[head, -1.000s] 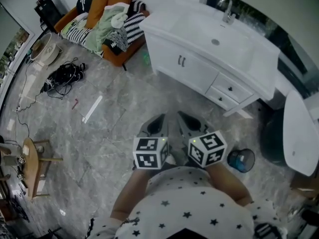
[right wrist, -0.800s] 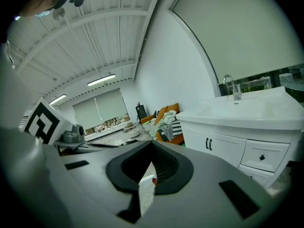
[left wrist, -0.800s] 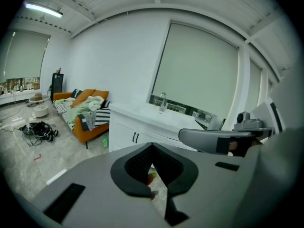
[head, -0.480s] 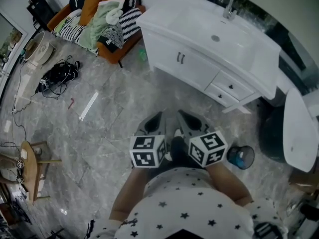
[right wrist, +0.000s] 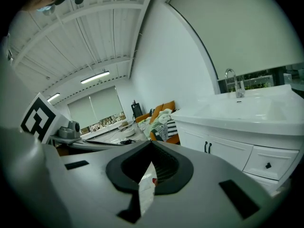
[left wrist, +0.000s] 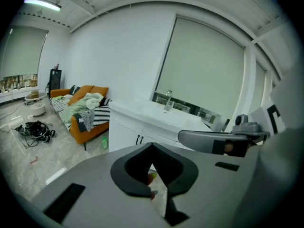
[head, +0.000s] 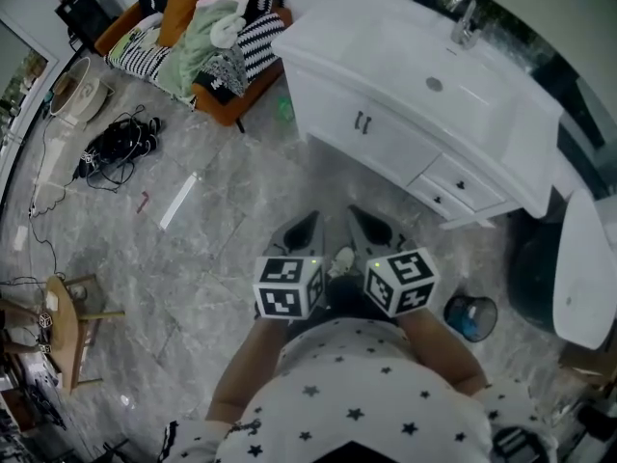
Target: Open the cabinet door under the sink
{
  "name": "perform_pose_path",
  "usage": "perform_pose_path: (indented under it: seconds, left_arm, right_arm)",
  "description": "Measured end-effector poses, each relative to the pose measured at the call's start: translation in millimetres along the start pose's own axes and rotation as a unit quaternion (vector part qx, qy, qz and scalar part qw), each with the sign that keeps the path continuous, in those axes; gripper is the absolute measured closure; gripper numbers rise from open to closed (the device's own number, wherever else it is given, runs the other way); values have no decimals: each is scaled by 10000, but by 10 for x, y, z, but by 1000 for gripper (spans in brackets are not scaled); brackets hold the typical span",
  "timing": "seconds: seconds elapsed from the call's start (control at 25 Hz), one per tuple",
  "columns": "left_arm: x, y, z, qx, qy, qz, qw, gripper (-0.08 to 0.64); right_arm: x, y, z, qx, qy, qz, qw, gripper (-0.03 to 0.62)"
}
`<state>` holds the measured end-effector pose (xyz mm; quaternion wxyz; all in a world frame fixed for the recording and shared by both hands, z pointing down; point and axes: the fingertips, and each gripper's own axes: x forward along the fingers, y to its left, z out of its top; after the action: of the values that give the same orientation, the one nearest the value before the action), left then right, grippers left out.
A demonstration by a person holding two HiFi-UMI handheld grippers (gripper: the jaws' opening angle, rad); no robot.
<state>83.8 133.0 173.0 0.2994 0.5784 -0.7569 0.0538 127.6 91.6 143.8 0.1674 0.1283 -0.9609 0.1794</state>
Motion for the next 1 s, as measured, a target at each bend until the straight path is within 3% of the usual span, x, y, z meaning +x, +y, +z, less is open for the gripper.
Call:
perform_pose_path:
  seconds: [0.36, 1.0]
  left_arm:
    - [566, 147, 477, 57, 30, -192, 9998, 555]
    - [1269, 342, 648, 215, 447, -609, 9969, 555]
  right_arm:
    - [376, -474, 379, 39, -124, -351, 9993, 586]
    - [811, -1015, 602, 244, -213, -1078, 9936, 586]
